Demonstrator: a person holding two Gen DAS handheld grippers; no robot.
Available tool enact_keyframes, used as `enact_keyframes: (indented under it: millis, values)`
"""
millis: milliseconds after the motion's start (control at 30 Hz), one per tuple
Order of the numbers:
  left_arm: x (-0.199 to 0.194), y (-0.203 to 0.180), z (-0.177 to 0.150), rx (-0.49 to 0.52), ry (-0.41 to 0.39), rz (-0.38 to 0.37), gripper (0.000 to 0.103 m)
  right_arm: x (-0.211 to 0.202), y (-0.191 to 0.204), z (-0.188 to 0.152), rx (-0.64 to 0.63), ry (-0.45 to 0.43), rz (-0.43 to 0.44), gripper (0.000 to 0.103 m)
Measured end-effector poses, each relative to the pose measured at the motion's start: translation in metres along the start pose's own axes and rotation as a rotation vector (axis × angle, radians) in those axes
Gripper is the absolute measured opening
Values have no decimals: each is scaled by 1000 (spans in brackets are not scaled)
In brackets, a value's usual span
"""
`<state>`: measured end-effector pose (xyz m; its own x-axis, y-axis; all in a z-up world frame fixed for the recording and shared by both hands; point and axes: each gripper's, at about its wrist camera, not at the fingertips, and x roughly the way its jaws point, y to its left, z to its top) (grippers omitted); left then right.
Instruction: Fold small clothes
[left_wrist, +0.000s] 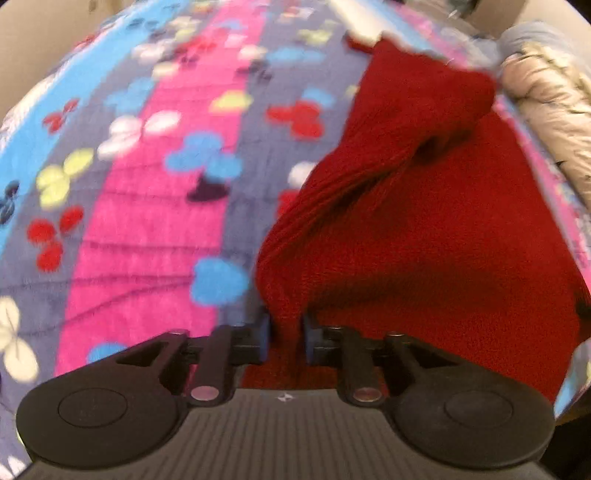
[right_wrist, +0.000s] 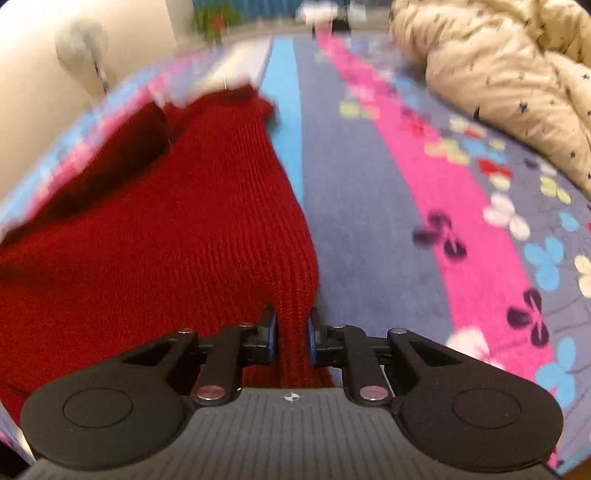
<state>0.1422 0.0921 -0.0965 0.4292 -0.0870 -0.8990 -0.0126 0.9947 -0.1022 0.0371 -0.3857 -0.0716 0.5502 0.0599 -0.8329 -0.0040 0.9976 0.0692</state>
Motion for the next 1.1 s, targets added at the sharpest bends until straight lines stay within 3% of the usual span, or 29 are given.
enact_keyframes:
  millis: [100,133,200,300,433,533,633,700,967,1100]
  values:
    - [-9,-3,4,-19,-56,-7,35,6,8,4,-20,19,-42,27]
    - [-15,-5,5,-14,-87,-7,41,2,9,4,-5,-2,-49,29]
    - [-25,-12,6,24,-154,14,52,-9,6,9,34,-73,-81,37]
    - [-37,-25,6,91,-266,66,55,-25,2,20,84,-209,-144,41]
    - [-51,-41,9,172,-413,89,55,-31,9,36,138,-310,-36,42]
    - [-54,-60,10,242,-477,90,55,-22,28,50,100,-298,52,44]
    - [-51,-89,15,318,-501,150,53,-6,57,68,28,-264,105,49]
    - [-49,-111,21,345,-515,151,50,9,71,81,-10,-241,125,50]
    - [-7,-205,55,449,-525,159,48,59,98,123,-51,-144,-14,51]
    - [34,-247,80,502,-468,183,65,76,98,128,-78,-72,-16,51]
